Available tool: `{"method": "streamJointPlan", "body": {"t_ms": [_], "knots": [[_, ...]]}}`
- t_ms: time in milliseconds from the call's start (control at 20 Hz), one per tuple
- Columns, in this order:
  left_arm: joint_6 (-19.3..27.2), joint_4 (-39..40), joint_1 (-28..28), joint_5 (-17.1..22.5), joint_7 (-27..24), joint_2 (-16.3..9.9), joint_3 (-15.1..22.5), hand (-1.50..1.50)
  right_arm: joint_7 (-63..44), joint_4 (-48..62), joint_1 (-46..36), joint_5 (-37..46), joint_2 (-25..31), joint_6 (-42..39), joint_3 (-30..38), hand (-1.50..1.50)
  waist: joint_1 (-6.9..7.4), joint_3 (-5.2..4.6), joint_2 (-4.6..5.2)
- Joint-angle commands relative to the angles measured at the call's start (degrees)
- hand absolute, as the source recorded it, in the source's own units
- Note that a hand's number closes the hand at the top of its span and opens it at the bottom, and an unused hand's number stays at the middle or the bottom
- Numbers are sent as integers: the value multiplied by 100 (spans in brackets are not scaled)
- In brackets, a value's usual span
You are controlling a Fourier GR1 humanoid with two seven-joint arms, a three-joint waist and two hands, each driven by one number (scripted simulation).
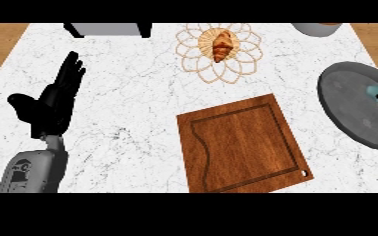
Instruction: Pick the cupcake from the cutting board and place it in the pan
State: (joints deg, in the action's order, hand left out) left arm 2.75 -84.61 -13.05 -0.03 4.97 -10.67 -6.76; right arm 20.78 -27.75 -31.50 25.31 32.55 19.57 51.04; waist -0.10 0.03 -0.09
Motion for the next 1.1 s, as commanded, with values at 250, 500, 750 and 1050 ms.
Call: {"method": "streamJointPlan", "body": {"t_ms": [250, 500, 750, 1050], "knots": [[21, -28, 334, 42, 3, -51, -154, 0, 279, -1943, 1249, -1160, -898, -1758, 180, -150, -330, -38, -125], [105, -341, 385, -8, 128, -108, -180, 0, -150, -3520, 2215, -1535, -1135, -2455, 244, -150, -416, -47, -149], [63, -398, 561, 73, 12, -39, -195, 0, -599, -5439, 3314, -1881, -1981, -2814, 279, -150, -382, -48, -111], [62, -35, 149, -2, -131, -5, -137, 0, -1781, -8150, 4541, -2024, -3151, -3047, 86, -150, -217, -27, -16]]}}
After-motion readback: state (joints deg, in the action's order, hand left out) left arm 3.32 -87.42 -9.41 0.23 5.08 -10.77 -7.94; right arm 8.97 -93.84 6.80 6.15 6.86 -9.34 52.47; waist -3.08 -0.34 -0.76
